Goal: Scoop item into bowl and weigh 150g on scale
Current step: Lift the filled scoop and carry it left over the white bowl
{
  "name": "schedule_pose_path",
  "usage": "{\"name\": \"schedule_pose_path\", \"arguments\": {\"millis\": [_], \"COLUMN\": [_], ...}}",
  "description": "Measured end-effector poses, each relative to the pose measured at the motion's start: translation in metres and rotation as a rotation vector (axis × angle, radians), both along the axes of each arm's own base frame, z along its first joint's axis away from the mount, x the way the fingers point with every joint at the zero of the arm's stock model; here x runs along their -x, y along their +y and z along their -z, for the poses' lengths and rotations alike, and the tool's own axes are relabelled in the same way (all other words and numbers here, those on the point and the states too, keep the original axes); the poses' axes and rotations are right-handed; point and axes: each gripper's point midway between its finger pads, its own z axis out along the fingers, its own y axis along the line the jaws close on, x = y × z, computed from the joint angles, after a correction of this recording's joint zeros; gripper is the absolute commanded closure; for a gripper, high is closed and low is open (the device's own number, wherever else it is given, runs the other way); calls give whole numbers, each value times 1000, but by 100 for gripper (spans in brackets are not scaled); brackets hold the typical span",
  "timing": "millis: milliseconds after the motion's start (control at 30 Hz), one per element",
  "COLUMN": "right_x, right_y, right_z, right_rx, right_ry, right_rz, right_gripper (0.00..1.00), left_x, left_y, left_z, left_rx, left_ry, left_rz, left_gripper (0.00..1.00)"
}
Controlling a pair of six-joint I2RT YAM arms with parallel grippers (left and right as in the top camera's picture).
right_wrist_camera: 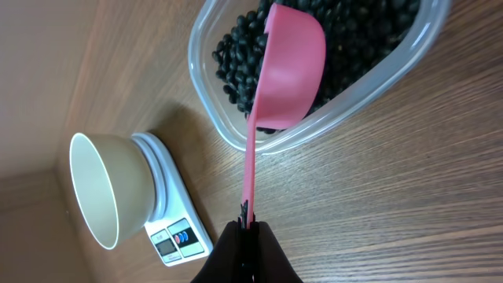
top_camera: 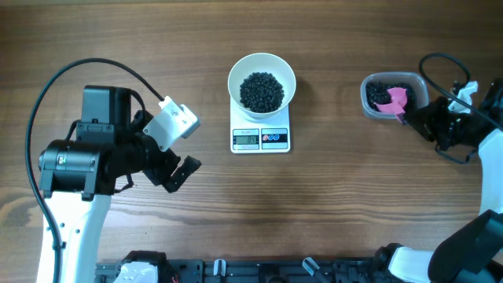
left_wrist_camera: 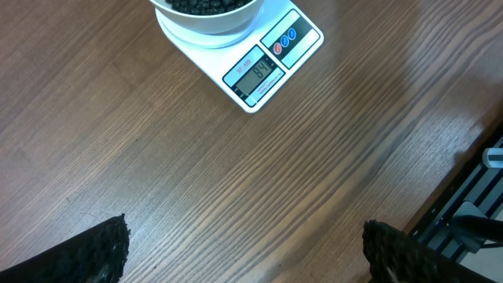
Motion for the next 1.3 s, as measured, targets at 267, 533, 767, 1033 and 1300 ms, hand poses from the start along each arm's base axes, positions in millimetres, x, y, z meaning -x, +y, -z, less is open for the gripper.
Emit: {"name": "schedule_pose_path", "arguments": {"millis": [267,533,767,1033,1300], "right_x": [3,6,5,0,-9], "right_y": [-15,-28,-26,-17,-7], "right_z": [-5,-11,-20,-31,-55], "right_rx": [-7,-31,-73,-122,-199], "right_ry": [-45,-95,-147,-215,-345], "right_rz": [9,23,5,-37,-93], "right_gripper": [96,96,96,95,96], "left_x": [0,0,0,0,0], "left_y": [0,0,0,0,0], "left_z": [0,0,0,0,0], "left_rx": [0,0,0,0,0], "left_ry": [0,0,0,0,0], "left_rz": [0,0,0,0,0], "left_gripper": [0,0,0,0,0]}}
